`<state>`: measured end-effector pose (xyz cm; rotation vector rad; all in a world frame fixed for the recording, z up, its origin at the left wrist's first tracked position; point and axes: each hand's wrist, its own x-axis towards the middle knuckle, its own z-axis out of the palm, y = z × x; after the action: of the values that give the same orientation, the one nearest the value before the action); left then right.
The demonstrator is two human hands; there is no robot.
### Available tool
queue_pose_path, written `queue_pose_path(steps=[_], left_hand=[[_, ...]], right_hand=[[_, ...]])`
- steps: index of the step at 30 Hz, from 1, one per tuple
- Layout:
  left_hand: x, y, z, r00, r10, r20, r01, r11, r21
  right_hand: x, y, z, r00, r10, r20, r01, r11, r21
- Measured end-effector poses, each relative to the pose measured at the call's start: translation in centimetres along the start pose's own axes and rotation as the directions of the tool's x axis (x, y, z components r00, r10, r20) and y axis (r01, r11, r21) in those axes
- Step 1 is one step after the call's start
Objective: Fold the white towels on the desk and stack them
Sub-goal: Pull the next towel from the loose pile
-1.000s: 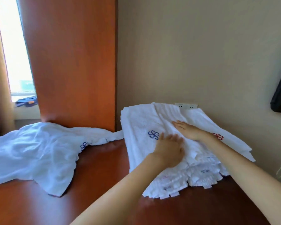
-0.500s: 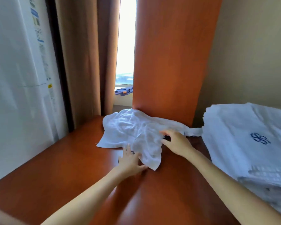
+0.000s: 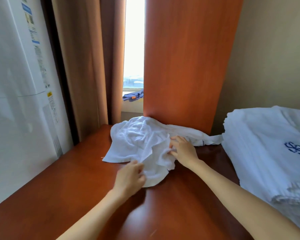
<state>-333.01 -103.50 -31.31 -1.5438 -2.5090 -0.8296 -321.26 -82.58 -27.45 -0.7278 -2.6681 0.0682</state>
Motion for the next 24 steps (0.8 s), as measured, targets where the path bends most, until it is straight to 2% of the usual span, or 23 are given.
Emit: queue_pose_path(steps=[2,4,5,7,8,9,11,13,15,16,17,18,19,20,21,22,23,24], left_hand=[[-0.6,-2.6,-2.6,0.991,-0.111,-0.071,0.118,0.987,0.11],[-1.2,-5.5,-5.5,0.963,-0.248,-0.107,0.266,0.942,0.206],[-1.5,-6.7,-6.7,0.939,-0.333,-0.091,0.345,0.91,0.23],[-2.2,-7.9,-8.0,0.88,-0.476,-0.005,0.46,0.848,0.263],[-2.5,-7.9,-8.1,0.878,-0.479,0.017,0.456,0.845,0.28],[-2.8,-7.3,-8.0,0.902,-0.431,0.022,0.405,0.864,0.299],[-2.9,-5.2,-7.3,0.974,-0.225,-0.011,0.219,0.94,0.262],[-2.1,-2.2,-6.2,0.999,-0.031,-0.034,0.037,0.978,0.203],[-0.6,0.6,-4.8,1.0,0.017,-0.009,-0.015,0.987,0.163],[0.1,1.7,-4.1,0.999,-0.023,0.028,0.019,0.991,0.133],[0.7,2.4,-3.6,0.993,-0.09,0.077,0.082,0.991,0.102],[1.3,2.8,-3.0,0.978,-0.165,0.128,0.155,0.984,0.089],[1.6,2.8,-2.5,0.958,-0.235,0.166,0.22,0.97,0.108],[1.8,2.7,-2.1,0.942,-0.285,0.177,0.263,0.955,0.139],[2.0,2.5,-2.0,0.941,-0.299,0.156,0.276,0.949,0.154],[2.2,2.4,-2.0,0.954,-0.282,0.107,0.269,0.956,0.121],[2.5,2.5,-2.3,0.963,-0.263,0.058,0.26,0.964,0.056],[2.9,2.8,-2.9,0.966,-0.254,0.037,0.255,0.967,-0.018]], right_hand=[[-0.7,0.5,-0.4,0.998,0.052,-0.04,-0.039,0.959,0.28],[-1.6,0.8,-1.1,0.977,0.203,-0.065,-0.125,0.793,0.596],[-2.0,0.9,-1.6,0.96,0.272,-0.072,-0.148,0.706,0.693],[-2.5,0.9,-2.5,0.93,0.356,-0.088,-0.164,0.618,0.769],[-2.6,0.6,-3.0,0.926,0.365,-0.099,-0.161,0.618,0.77],[-2.7,0.1,-3.4,0.928,0.355,-0.115,-0.15,0.636,0.757],[-2.9,-1.2,-4.2,0.934,0.315,-0.168,-0.087,0.658,0.748],[-3.4,-2.6,-6.0,0.931,0.254,-0.261,0.035,0.652,0.758],[-4.3,-3.1,-8.5,0.939,0.106,-0.327,0.168,0.688,0.706],[-4.9,-3.0,-9.6,0.955,0.007,-0.295,0.207,0.697,0.686],[-5.6,-2.7,-10.3,0.977,-0.082,-0.197,0.196,0.715,0.671],[-6.2,-2.2,-10.6,0.987,-0.156,-0.023,0.133,0.747,0.651],[-7.0,-1.8,-10.9,0.957,-0.189,0.222,0.023,0.809,0.588],[-8.0,-1.3,-10.8,0.845,-0.167,0.508,-0.098,0.885,0.454],[-8.9,-1.0,-10.7,0.678,-0.087,0.73,-0.182,0.942,0.281],[-9.7,-0.6,-10.4,0.56,-0.018,0.828,-0.189,0.971,0.149],[-10.2,-0.3,-10.0,0.551,0.007,0.834,-0.16,0.982,0.098],[-10.5,-0.2,-9.5,0.652,-0.014,0.758,-0.129,0.983,0.13]])
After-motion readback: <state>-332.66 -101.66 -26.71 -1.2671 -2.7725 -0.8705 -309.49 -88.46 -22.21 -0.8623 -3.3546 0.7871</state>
